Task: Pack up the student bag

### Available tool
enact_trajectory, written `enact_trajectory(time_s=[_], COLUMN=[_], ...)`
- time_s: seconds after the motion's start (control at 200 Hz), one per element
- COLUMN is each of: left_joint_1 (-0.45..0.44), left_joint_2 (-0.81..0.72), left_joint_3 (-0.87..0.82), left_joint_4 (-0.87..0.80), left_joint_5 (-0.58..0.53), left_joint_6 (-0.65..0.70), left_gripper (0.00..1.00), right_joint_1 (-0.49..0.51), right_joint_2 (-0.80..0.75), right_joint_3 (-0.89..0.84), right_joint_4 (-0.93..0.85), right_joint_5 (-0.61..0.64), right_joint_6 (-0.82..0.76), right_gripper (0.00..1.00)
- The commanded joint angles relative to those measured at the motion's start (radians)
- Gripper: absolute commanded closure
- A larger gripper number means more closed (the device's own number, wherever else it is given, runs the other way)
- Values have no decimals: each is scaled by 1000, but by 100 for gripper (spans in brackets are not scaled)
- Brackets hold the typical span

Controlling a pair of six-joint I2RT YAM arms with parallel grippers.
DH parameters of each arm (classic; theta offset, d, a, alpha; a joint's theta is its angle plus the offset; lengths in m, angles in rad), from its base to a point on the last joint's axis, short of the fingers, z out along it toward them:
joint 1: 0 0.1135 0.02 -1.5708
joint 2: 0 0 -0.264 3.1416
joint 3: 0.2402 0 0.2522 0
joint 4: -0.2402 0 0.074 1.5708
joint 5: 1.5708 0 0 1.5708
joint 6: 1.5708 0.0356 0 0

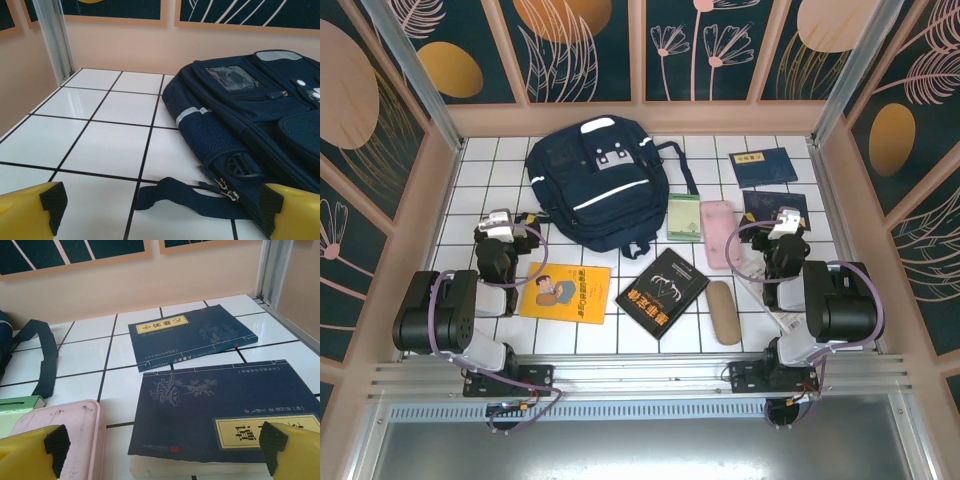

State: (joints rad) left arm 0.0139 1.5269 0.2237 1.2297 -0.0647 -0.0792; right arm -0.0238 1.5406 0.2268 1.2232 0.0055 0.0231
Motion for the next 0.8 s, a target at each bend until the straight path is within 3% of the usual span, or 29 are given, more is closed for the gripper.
enact_trajectory(time_s=[0.0,0.796], left_joint_1=[-3,-3], left_joint_2=[-10,-10], left_joint_3=[16,15], left_joint_4=[33,31], left_joint_5=[-14,-13], left_joint_6=[1,1], left_gripper=[1,1], right_joint_1=[9,25], right_joint_2=[-1,-2], right_joint_3=[7,-9], right_joint_4=[24,52], right_joint_5=[5,35], right_joint_6=[-23,-31], right_gripper=[1,1])
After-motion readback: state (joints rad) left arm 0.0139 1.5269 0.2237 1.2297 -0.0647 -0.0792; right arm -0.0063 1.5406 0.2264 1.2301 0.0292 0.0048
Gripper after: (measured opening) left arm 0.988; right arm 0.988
